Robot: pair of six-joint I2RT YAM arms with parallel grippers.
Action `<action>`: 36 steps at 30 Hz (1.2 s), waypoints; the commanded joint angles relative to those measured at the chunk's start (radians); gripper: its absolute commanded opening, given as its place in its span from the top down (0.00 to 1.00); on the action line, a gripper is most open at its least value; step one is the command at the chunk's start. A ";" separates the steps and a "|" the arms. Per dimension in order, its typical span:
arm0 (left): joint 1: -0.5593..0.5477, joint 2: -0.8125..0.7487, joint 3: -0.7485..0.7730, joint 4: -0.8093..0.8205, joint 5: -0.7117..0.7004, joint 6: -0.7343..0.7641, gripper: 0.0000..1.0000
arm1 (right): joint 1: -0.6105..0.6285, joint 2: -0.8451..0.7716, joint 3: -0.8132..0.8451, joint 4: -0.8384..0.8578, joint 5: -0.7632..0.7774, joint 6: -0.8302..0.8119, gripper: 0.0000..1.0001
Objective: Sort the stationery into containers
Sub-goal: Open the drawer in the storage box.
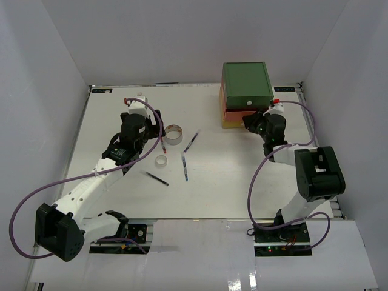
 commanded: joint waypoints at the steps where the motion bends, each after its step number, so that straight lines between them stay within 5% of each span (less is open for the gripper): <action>1: 0.001 -0.039 -0.004 0.016 -0.002 0.007 0.02 | -0.006 -0.064 -0.050 0.075 0.008 0.007 0.88; 17: 0.003 -0.036 -0.001 0.013 0.001 0.007 0.02 | 0.003 -0.241 -0.257 0.067 0.001 0.046 0.85; 36: 0.001 -0.042 -0.001 0.013 0.000 0.007 0.02 | 0.032 -0.319 -0.315 0.015 0.034 0.055 0.83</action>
